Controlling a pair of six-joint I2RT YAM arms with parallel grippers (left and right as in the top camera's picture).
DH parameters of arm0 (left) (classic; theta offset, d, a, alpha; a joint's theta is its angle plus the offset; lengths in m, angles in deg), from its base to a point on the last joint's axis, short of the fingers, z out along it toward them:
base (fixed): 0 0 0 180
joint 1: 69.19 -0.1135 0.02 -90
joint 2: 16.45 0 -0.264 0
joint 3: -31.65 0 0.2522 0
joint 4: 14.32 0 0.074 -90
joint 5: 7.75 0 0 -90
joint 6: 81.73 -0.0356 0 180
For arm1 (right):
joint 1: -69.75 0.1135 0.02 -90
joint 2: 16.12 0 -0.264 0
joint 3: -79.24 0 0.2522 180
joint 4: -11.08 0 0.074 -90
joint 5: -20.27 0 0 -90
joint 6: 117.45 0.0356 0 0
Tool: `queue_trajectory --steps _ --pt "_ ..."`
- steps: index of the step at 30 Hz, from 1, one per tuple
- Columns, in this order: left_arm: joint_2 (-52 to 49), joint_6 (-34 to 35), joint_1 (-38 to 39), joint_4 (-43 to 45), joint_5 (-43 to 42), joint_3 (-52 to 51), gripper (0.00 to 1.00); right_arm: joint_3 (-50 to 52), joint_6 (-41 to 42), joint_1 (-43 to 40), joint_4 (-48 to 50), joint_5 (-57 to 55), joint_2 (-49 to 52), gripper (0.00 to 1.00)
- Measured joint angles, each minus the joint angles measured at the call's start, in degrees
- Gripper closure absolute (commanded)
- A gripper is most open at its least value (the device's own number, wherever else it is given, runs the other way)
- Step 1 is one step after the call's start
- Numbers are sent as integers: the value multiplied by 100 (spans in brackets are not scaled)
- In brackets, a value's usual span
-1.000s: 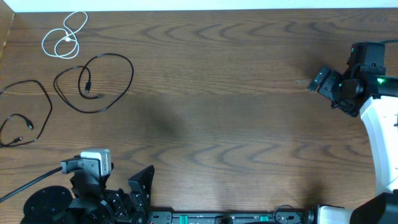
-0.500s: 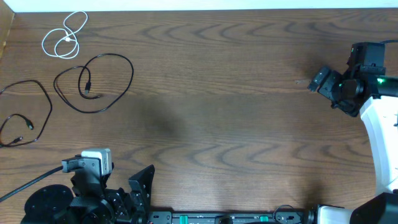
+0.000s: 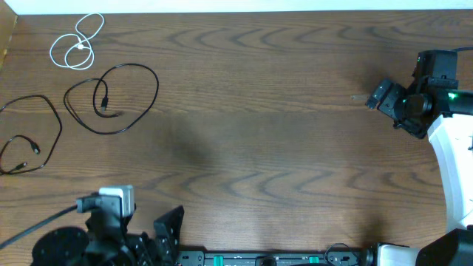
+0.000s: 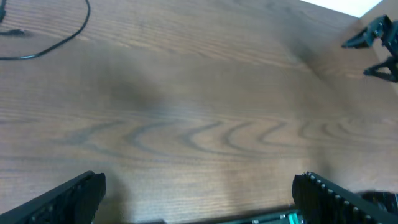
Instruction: Untangle cables
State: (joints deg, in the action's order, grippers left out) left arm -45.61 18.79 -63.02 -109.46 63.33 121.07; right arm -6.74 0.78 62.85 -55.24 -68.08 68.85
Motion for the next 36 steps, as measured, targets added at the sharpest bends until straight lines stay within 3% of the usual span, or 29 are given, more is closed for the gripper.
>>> queue_trajectory --steps 6,16,36 --pt "708 0 264 -20 166 -227 0 0 0 0 -2 0 0 1" --pt "1670 -208 387 1626 472 -2024 0 0 0 0 2 0 0 1" --pt "2573 -2524 400 4996 227 -5082 0 0 0 0 0 0 0 1"
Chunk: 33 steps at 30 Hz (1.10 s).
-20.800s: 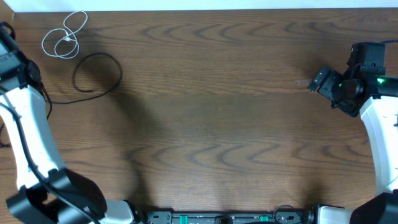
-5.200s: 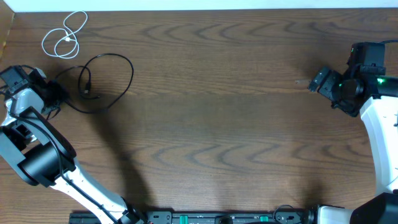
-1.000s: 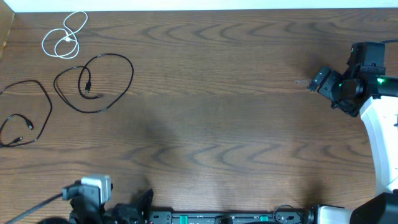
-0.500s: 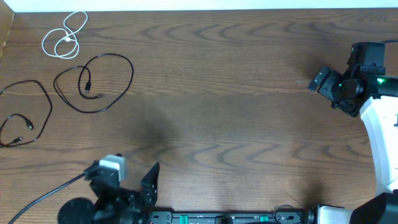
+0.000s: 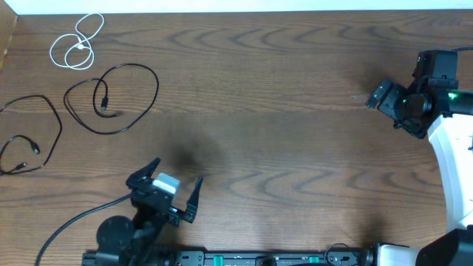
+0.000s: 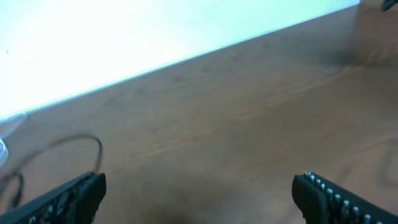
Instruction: Untangle cables
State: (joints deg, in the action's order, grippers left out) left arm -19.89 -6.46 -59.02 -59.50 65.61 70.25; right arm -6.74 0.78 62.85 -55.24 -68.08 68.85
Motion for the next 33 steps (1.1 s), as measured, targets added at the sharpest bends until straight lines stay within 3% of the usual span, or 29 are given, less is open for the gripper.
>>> queue_trajectory --steps 7,15,25,33 --pt "256 -186 -188 1408 -24 -1102 0 0 0 0 -2 0 0 1" --pt "286 927 -525 2774 195 -1926 0 0 -2 0 0 0 0 1" --pt "286 1729 -719 3209 627 -2422 0 0 0 0 -2 0 0 1" --pt "286 1633 -852 3040 791 -2385 0 0 0 0 -2 0 0 1"
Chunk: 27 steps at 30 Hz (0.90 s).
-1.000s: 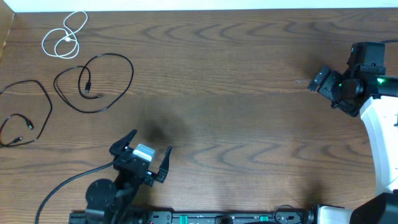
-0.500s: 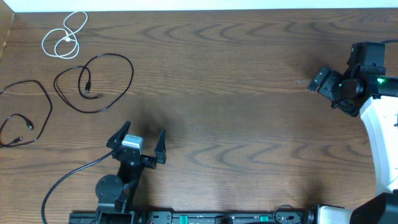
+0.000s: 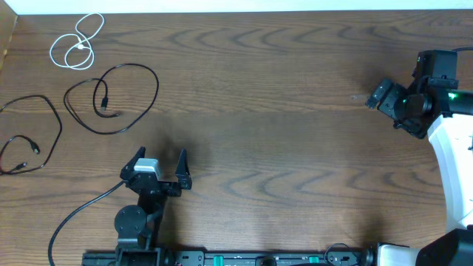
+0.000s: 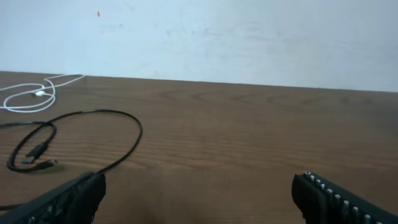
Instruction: Untangle cables
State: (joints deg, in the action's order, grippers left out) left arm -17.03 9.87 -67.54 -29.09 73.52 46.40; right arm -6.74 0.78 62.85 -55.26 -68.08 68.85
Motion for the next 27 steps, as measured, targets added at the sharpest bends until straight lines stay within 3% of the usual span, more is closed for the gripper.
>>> queue_trajectory --steps 27 --pt "0 -332 -118 -114 570 33 1 0 0 0 0 0 0 1"
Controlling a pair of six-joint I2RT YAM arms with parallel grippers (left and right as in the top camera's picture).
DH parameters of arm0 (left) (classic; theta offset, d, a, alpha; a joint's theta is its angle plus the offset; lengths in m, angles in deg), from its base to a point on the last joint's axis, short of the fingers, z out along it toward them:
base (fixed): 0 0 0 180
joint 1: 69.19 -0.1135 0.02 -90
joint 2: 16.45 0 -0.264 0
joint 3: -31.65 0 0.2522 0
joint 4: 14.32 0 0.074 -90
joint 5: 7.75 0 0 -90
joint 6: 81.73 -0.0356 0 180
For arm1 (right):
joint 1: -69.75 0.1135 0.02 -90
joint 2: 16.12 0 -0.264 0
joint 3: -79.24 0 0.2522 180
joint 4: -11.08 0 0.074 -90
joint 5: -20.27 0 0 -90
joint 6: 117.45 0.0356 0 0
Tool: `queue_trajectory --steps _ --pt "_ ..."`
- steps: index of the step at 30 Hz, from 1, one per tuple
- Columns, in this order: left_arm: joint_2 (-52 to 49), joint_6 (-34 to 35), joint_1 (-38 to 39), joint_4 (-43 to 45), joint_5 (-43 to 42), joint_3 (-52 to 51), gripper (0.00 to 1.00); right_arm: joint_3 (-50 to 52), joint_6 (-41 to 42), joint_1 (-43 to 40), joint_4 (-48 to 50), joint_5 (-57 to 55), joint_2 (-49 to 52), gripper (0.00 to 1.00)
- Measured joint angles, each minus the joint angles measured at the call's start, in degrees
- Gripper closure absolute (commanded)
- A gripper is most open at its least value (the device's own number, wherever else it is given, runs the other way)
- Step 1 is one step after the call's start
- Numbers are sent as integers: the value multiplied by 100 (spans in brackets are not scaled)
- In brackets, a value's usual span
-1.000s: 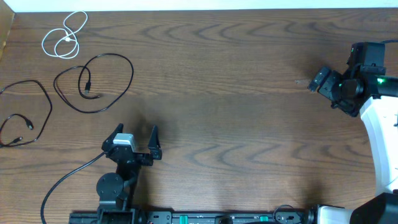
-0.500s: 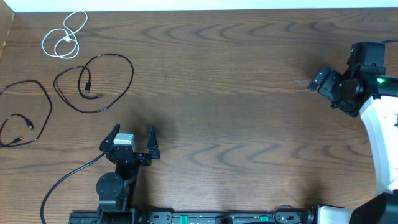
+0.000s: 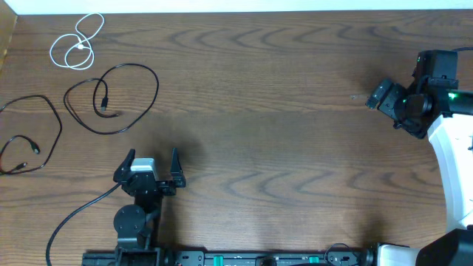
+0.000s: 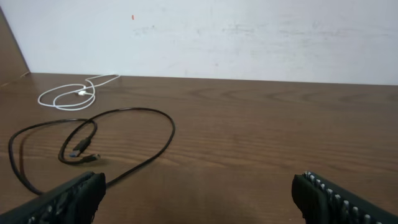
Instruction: Untangle cables
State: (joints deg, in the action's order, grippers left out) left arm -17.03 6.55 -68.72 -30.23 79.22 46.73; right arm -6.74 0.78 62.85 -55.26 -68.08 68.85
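Three cables lie apart at the table's far left: a white cable [image 3: 77, 46], a black looped cable [image 3: 112, 97] and a second black cable [image 3: 29, 137] by the left edge. My left gripper [image 3: 152, 154] is open and holds nothing, a little to the near right of the black loop and facing the back. In the left wrist view the black looped cable [image 4: 93, 144] lies ahead to the left, with the white cable [image 4: 73, 97] behind it and my left gripper [image 4: 199, 199] wide open. My right gripper [image 3: 378, 94] hovers at the far right, apparently open and holding nothing.
The brown wooden table [image 3: 266, 148] ends at a white wall [image 4: 249, 37] behind. My right arm's white body [image 3: 451, 140] stands along the right edge. A black rail [image 3: 259, 258] runs along the near edge.
My left gripper has shifted slightly to the left and turned a little toward the cables, so the whole black loop now shows in the left wrist view. The right arm and the cables are unchanged.
My left gripper was open at the table's near edge, looking across at the right arm. Then it stood farther out over the table, swung toward the back wall. By now it faces the black and white cables from close by. No cable has moved.
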Motion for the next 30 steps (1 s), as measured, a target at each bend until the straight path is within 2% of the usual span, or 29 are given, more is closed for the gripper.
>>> queue_trajectory --steps 30 --pt "0 68 -9 9 170 0 0 0 0 0 0 0 0 1"
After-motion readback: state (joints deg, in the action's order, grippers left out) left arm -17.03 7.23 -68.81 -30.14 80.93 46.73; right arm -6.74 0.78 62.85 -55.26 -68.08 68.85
